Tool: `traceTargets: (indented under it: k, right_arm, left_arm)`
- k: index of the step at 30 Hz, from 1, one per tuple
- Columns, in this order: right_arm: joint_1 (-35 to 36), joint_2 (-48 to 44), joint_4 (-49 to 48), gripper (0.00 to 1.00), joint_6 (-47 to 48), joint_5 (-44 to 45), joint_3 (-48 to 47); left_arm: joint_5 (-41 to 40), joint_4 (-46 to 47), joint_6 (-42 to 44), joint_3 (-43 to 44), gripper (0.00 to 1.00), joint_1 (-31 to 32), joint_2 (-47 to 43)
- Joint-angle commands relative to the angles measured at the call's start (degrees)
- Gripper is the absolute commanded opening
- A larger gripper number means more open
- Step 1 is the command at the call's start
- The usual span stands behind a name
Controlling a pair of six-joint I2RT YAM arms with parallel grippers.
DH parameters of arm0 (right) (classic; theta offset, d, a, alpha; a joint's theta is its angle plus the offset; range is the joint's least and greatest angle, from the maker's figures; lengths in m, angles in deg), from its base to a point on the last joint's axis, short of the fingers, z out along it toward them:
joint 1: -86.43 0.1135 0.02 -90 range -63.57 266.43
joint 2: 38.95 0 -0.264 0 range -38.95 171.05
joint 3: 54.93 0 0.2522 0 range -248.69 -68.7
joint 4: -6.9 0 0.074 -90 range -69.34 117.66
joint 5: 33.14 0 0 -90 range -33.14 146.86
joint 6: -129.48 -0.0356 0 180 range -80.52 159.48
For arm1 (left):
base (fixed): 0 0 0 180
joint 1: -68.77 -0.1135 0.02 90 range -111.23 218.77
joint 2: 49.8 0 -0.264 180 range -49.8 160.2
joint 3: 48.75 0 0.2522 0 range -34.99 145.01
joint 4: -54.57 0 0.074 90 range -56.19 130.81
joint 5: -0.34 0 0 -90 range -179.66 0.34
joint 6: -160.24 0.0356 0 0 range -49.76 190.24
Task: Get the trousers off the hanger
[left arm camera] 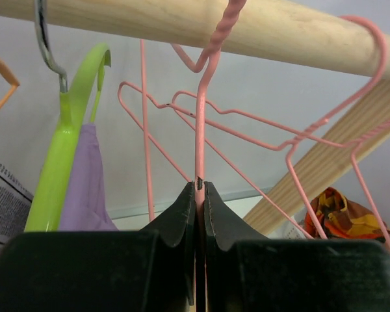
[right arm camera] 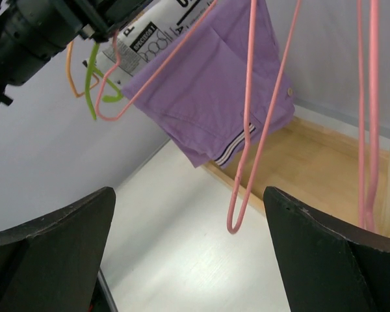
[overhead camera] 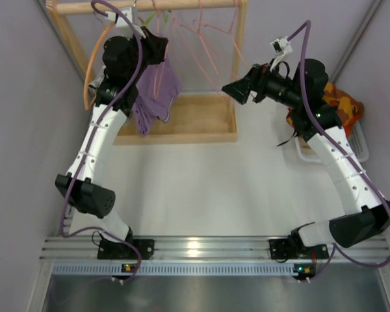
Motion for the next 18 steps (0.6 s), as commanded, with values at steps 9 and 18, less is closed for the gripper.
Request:
traceTargets:
  k: [9, 18]
  right_arm:
    - [-2.7, -4.1, -2.3, 0.99, 0.1, -2.2, 2.3]
    - [-3.5, -5.0, -3.1, 0.99, -1.0, -2.9, 3.5]
  left_arm:
    - [-3.5, 1.8, 0.2, 1.2, 0.0, 1.4, 1.6]
    - [-5.9, -3.0, -0.3, -1.1, 0.0, 1.4, 3.6]
